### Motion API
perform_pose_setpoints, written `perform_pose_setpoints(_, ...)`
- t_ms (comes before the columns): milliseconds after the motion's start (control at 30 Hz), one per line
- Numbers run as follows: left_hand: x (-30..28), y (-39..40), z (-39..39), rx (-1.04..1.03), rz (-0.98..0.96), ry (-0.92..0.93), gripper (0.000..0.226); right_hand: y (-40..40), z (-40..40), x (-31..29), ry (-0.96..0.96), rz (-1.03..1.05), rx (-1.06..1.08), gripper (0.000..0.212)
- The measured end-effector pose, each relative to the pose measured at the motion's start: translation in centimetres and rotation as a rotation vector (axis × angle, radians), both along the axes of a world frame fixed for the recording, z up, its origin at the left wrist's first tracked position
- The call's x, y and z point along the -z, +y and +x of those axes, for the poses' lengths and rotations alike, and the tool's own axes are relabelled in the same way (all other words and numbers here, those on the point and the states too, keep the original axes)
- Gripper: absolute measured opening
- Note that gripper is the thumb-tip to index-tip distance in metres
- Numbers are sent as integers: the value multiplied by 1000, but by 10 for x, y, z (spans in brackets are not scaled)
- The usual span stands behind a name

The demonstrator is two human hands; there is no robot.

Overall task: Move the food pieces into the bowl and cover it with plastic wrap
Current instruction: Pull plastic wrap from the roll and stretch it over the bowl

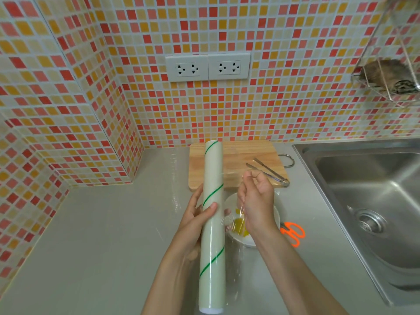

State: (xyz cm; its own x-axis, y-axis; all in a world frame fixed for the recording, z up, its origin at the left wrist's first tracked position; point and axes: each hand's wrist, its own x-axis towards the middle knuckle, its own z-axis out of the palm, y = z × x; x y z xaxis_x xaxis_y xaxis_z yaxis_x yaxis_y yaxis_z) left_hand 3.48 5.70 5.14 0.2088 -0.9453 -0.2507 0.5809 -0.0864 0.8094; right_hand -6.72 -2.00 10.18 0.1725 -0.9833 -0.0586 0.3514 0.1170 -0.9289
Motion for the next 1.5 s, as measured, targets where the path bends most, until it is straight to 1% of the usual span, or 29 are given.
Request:
perform_pose_setpoints(100,-4,-4,-1,-18,39,1,85,-8,-9,1,62,-72,15,21)
perform_pose_setpoints(167,-6,-7,-2,-20,56,-24,89,-13,-13,2,146,-113,12,21)
perform_pose_setpoints(233,-9,-8,-2,44,51,-51,80,-18,-19,3,219,-145,16,20)
perform_pose_setpoints(300,-11,-9,-1,100,38,-44,61,-23,-26,5,257,-159,22,22)
perform_pose_setpoints(400,-14,-11,-2,149,-8,50,40,-29,-35,8,292,-155,34,25)
perform_pose_setpoints(433,-15,-13,-4,144,-16,77,40,-30,-38,8,299,-154,38,24)
perform_pose_setpoints(467,-16,-15,-5,133,-17,78,44,-32,-42,8,304,-151,38,23)
perform_pose_setpoints(533,-18,-19,-8,98,1,34,55,-37,-48,7,320,-152,34,22)
perform_pose_setpoints(567,-19,-20,-10,79,5,34,56,-39,-52,8,337,-158,31,22)
perform_pose_setpoints(600,-19,-22,-11,79,1,64,52,-41,-55,8,358,-164,30,21)
perform_pose_setpoints(667,-19,-24,-10,121,-14,194,40,-44,-61,10,396,-165,38,23)
perform_pose_setpoints(700,-17,-26,-10,144,-14,233,41,-46,-63,11,412,-164,47,23)
perform_pose_setpoints(767,-14,-27,-8,178,-15,253,54,-48,-69,14,449,-173,64,23)
perform_pose_setpoints(800,-11,-27,-6,180,-13,259,54,-49,-72,15,471,-179,66,22)
perform_pose_setpoints(833,-10,-27,-6,168,-14,261,49,-50,-75,16,491,-183,65,21)
perform_pose_setpoints(867,-9,-26,-5,143,-12,242,44,-51,-78,18,505,-180,62,21)
perform_pose_setpoints(900,-9,-25,-4,114,8,192,46,-52,-81,20,508,-169,59,22)
perform_pose_setpoints(1000,-5,-24,0,29,77,-62,67,-55,-88,23,526,-163,58,23)
perform_pose_setpoints(1033,-4,-23,1,29,72,-99,70,-55,-89,24,550,-173,59,21)
perform_pose_setpoints(1167,0,-20,5,76,73,-28,61,-57,-94,31,631,-190,72,19)
perform_pose_setpoints(1233,3,-19,6,59,81,15,61,-60,-98,35,653,-181,64,18)
perform_pose_setpoints(1267,3,-19,6,35,82,-1,63,-62,-99,37,669,-179,60,18)
perform_pose_setpoints(1300,4,-19,5,5,85,-77,66,-64,-100,39,686,-182,59,17)
perform_pose_setpoints(1400,8,-25,6,-131,117,-496,68,-72,-100,48,735,-191,62,17)
perform_pose_setpoints(1433,12,-27,8,-153,139,-604,67,-75,-100,51,752,-186,60,18)
perform_pose_setpoints(1500,21,-30,11,-157,191,-745,65,-80,-100,60,790,-169,61,17)
